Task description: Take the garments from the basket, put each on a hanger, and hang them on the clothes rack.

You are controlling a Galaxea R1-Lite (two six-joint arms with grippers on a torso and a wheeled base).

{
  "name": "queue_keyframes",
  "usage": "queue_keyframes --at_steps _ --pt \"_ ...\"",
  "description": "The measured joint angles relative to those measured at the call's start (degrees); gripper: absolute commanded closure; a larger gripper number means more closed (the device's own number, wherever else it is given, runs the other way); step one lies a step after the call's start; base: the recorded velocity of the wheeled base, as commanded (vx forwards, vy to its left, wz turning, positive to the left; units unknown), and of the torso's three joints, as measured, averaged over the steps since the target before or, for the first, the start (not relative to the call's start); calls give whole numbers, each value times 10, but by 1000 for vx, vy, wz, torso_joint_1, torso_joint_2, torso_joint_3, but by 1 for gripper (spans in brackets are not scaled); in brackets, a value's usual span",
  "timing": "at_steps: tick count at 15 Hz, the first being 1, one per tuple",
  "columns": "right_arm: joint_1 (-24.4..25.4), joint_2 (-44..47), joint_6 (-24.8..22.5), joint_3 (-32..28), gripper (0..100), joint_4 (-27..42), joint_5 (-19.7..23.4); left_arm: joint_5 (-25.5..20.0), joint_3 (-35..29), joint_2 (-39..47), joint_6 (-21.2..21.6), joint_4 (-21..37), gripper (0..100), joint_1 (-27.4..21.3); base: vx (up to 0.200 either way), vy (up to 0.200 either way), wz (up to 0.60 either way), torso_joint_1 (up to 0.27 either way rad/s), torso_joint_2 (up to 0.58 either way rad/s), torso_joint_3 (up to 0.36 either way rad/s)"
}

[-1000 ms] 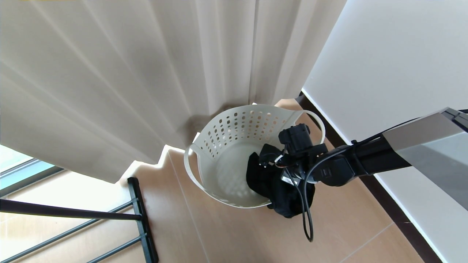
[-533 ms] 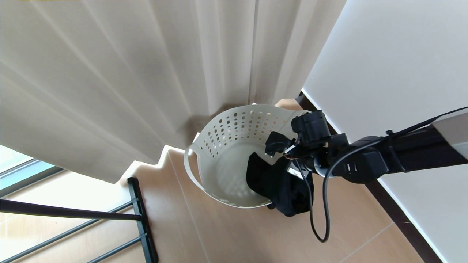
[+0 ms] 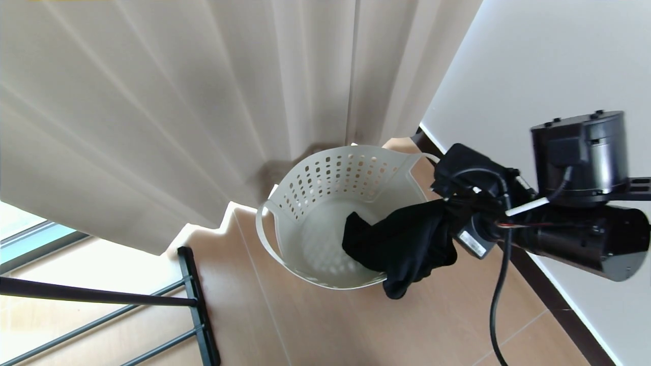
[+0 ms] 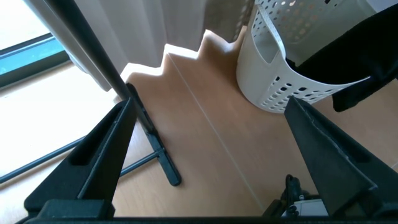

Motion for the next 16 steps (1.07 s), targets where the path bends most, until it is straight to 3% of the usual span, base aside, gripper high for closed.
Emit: queue_keyframes --at_steps 3,8,11,16 --pt "19 -97 73 37 100 -2 54 0 0 0 0 0 0 0 0 0 0 0 0 0" --pt "31 -227 133 132 100 -15 164 1 0 0 0 0 0 0 0 0 0 0 0 0" --pt "26 -256 135 152 100 -56 169 0 1 0 3 -1 0 0 0 0 0 0 0 0" --pt "24 -266 136 157 100 -56 168 0 1 0 3 0 0 0 0 0 0 1 6 138"
